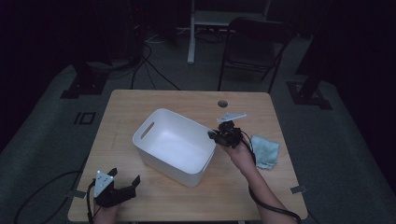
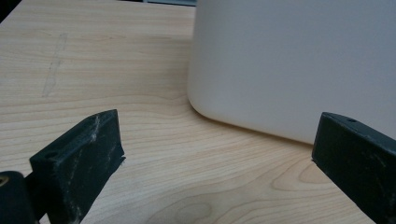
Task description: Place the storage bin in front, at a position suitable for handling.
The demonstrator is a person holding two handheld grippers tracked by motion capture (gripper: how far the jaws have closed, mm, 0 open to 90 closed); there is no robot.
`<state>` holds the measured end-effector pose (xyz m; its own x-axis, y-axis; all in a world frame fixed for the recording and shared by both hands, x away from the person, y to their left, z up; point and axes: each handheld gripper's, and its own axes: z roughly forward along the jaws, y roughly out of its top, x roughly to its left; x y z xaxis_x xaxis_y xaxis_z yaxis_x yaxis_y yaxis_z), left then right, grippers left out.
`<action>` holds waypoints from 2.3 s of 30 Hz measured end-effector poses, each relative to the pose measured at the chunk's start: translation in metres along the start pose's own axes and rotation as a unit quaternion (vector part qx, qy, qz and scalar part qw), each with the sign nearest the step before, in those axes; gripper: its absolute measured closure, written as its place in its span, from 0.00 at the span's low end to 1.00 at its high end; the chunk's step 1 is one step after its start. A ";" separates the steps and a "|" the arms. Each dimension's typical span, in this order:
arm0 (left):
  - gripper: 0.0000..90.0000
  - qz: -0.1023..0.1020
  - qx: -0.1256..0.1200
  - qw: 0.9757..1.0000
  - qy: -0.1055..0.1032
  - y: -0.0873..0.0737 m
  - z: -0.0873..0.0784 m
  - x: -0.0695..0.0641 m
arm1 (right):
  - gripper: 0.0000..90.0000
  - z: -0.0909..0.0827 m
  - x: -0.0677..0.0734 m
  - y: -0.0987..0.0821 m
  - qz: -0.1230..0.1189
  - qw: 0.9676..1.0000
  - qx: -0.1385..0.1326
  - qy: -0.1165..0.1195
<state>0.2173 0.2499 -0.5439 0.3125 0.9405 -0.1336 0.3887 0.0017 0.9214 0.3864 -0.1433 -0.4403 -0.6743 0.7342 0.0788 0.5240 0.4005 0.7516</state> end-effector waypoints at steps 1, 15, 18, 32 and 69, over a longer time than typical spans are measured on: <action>0.02 0.001 -0.001 1.000 0.000 0.000 0.000 0.000 | 0.90 -0.002 0.000 -0.002 0.000 1.000 0.000 0.002; 0.02 -0.002 -0.009 0.999 -0.041 0.017 -0.018 -0.007 | 0.90 -0.023 0.006 -0.025 -0.002 1.000 -0.008 0.023; 0.02 -0.004 0.012 0.999 -0.030 0.025 -0.023 -0.007 | 0.90 -0.028 0.008 -0.029 -0.003 1.000 -0.009 0.023; 0.07 0.017 0.017 0.994 -0.104 0.059 -0.034 -0.028 | 0.91 -0.048 0.014 -0.048 -0.016 0.999 -0.003 0.034; 0.86 0.048 0.062 0.993 -0.089 0.097 0.006 -0.032 | 0.91 -0.057 0.014 -0.048 0.014 0.998 -0.045 0.028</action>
<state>0.2506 0.2182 -0.4522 0.4964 0.8598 -0.1201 0.4504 -0.1368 0.8823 0.3223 -0.1833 -0.4377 -0.6891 0.7118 0.1358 0.4963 0.3270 0.8042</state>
